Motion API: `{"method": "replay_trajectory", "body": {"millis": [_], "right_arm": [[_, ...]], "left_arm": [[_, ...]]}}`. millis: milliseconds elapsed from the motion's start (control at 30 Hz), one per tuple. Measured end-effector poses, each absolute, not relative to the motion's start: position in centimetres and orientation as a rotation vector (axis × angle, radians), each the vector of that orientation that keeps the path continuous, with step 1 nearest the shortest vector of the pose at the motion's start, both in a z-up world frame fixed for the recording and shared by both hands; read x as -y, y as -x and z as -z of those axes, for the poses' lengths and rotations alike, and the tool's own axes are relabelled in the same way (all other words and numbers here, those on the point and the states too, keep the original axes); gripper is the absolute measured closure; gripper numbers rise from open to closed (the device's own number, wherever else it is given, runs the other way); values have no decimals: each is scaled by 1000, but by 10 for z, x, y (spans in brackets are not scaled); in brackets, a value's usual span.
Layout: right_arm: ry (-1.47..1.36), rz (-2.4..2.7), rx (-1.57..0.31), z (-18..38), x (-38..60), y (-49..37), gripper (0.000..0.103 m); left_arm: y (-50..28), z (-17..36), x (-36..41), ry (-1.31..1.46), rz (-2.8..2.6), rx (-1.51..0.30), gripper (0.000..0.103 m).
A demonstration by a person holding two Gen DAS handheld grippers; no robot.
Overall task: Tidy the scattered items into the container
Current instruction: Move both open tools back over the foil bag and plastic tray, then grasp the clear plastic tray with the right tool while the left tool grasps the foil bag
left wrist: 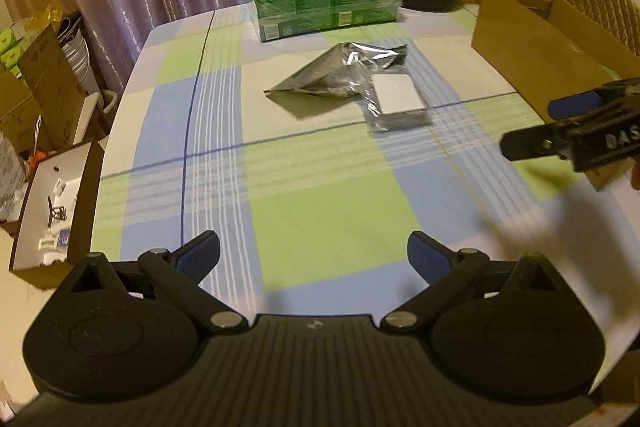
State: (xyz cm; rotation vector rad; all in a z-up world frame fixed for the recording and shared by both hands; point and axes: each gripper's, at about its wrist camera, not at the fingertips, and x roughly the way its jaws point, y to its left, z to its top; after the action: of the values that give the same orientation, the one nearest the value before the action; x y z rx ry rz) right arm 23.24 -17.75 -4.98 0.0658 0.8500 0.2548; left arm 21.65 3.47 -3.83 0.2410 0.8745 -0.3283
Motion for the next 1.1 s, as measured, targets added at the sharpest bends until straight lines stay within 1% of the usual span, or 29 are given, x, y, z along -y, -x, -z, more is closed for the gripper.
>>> {"method": "replay_trajectory", "body": {"millis": [233,500,733,933,967,1000,1033,1100], "right_arm": [[-92,-211,-861,77,169,-284,2],[-73,-204,-882,103,156,-321,2],[-39,-184,-896,123,148,-341,2],[-4,-170,-882,128,144,-344,3],[6,-168,-881,128,144,-344,4],[12,-166,-880,128,144,-344,15],[15,-167,-878,128,146,-343,21],[20,-171,-880,126,148,-343,27]], "left_arm": [[-266,52,-33,-291,383,-856,5],[-316,67,-27,-386,445,-839,5],[-338,84,-24,-424,473,-841,5],[-345,94,-25,-414,473,-854,5],[-345,95,-25,-414,472,-855,5],[-346,95,-25,-414,472,-856,5],[-347,95,-25,-414,474,-857,5],[-348,94,-23,-419,482,-857,5]]}}
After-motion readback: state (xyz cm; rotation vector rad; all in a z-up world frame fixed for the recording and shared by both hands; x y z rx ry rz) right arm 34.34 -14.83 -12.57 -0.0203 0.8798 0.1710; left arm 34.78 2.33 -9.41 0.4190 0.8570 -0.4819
